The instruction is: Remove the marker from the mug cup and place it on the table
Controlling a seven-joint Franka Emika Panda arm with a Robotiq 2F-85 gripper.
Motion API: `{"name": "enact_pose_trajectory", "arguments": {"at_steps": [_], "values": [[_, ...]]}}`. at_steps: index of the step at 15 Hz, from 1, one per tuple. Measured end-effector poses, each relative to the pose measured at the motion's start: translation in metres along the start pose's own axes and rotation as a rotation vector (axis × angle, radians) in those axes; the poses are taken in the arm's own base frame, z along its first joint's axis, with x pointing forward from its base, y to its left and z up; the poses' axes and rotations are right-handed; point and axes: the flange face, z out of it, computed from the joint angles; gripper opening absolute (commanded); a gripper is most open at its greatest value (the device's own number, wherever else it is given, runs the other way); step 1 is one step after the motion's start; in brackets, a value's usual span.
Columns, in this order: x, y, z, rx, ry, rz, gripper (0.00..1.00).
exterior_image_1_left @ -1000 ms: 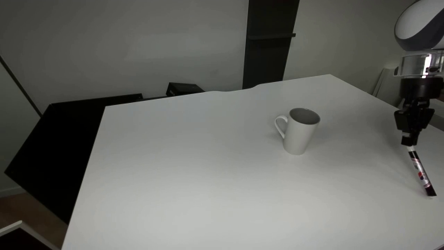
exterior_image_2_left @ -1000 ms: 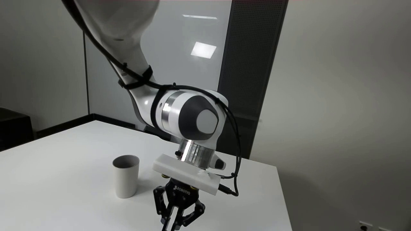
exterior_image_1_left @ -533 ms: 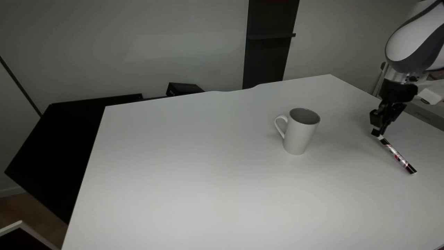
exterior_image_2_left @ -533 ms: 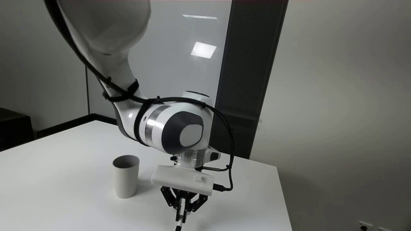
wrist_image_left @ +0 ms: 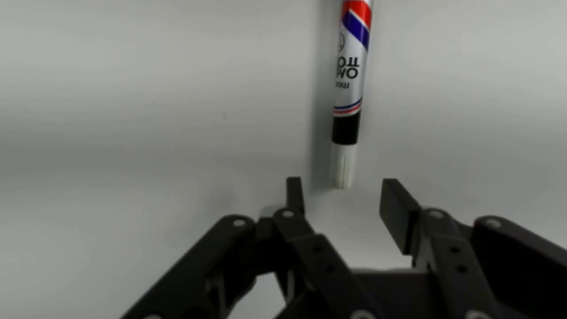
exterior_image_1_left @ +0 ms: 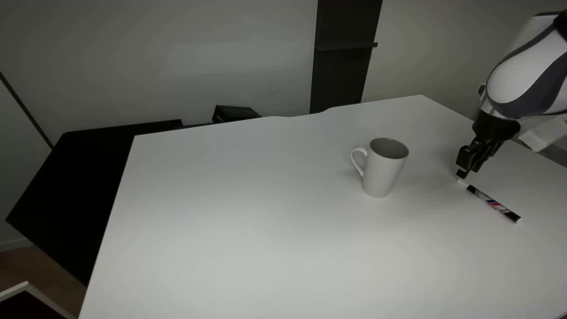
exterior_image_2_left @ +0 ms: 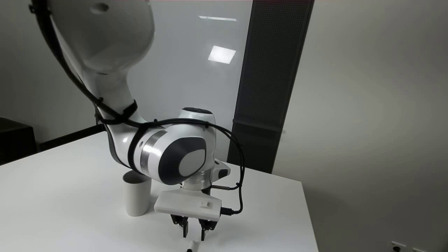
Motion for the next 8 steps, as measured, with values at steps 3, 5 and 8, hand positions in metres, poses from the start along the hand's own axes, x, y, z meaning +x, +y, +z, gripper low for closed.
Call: {"name": "enact_pose_trajectory", "arguments": {"at_steps": [3,5,8], "values": [[0.007,-0.004,-0.015,-0.008,0.019,-0.017,0.99],[0.013,-0.008,-0.036,-0.012,0.033,-0.032,1.0],[0.012,-0.023,-0.07,0.004,0.032,-0.061,1.0]]}}
